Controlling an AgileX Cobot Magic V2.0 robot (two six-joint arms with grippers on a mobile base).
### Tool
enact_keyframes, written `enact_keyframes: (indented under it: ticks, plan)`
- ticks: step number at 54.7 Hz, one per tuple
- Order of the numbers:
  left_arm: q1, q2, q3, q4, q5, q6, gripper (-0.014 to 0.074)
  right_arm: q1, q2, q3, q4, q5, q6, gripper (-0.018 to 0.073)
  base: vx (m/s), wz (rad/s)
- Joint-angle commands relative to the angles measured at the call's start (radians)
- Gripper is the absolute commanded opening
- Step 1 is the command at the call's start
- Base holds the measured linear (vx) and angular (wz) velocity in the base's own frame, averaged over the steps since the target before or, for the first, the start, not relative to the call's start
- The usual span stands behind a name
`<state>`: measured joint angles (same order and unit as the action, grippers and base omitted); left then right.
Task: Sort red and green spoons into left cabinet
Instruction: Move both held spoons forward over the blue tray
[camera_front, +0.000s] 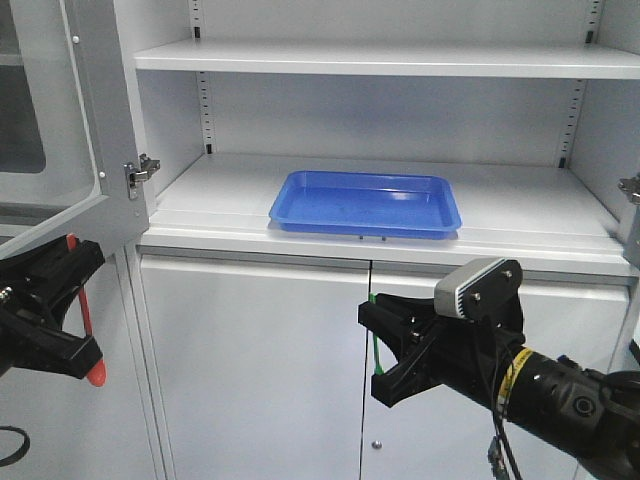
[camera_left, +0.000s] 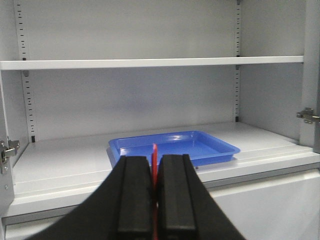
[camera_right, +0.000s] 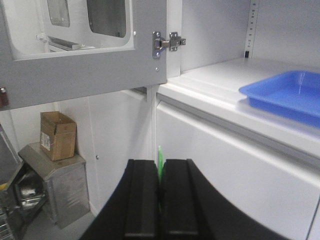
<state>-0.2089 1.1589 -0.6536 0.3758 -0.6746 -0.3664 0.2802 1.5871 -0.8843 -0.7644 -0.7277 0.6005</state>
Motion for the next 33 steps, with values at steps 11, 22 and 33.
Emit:
enact_keyframes:
  ticks: [11,22,33]
  plan:
    - [-0.001,-0.022,-0.028,-0.021,-0.073,-0.006,0.0182,-0.079,-0.124,-0.032,-0.03,-0.065,-0.003,-0.0009,0.24,-0.01]
    - [-0.001,-0.022,-0.028,-0.021,-0.073,-0.006,0.0182,-0.081,-0.144,-0.032,-0.062,-0.064,-0.003,-0.0009,0.25,-0.04]
    - [-0.001,-0.022,-0.028,-0.021,-0.073,-0.006,0.0182,-0.081,-0.168,-0.032,-0.121,-0.059,-0.003,-0.0009,0.25,-0.06]
